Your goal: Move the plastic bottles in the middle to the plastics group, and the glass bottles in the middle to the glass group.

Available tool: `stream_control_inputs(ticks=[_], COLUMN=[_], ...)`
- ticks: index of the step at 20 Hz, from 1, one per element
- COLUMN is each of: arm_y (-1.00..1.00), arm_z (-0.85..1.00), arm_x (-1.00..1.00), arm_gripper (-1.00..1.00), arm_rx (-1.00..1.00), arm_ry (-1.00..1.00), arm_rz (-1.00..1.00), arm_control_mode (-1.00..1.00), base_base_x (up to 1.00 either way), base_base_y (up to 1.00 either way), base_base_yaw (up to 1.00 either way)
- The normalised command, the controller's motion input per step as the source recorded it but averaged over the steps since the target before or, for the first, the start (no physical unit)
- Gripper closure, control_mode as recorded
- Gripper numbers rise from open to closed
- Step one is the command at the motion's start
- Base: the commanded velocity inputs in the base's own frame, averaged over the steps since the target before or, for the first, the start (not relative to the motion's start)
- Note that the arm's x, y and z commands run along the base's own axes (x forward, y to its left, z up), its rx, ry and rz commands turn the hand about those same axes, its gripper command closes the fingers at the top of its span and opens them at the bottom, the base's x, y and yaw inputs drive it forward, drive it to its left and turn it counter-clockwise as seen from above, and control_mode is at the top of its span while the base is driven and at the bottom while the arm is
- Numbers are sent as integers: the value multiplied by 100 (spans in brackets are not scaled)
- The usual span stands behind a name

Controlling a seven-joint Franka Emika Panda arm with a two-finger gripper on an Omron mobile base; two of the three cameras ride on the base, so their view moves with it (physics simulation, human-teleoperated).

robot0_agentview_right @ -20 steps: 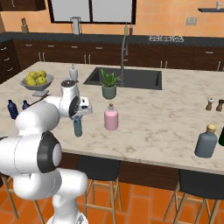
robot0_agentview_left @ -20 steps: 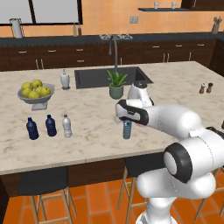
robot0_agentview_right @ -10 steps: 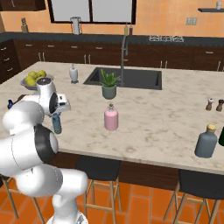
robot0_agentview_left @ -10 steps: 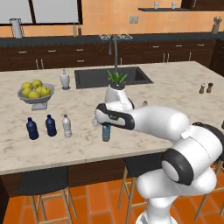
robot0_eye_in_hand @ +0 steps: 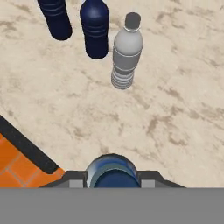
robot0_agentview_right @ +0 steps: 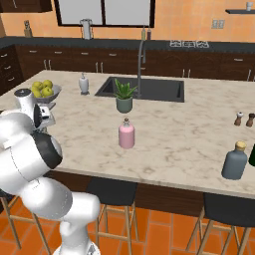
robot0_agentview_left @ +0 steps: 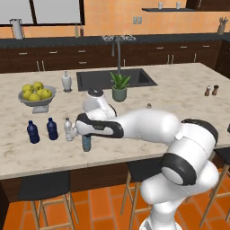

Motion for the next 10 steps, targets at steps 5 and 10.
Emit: stream_control_inputs(ticks=[5,10], arm_y=[92,76], arm_z=[6,0], arm_x=[-34,-11], arm_gripper=[100,100], arm_rx=[0,0], arm_ry=[1,0], arm_rz=[11,8], arm_control_mode=[-100,-100], base_base_x=[0,0], base_base_y=[0,0], base_base_yaw=[0,0])
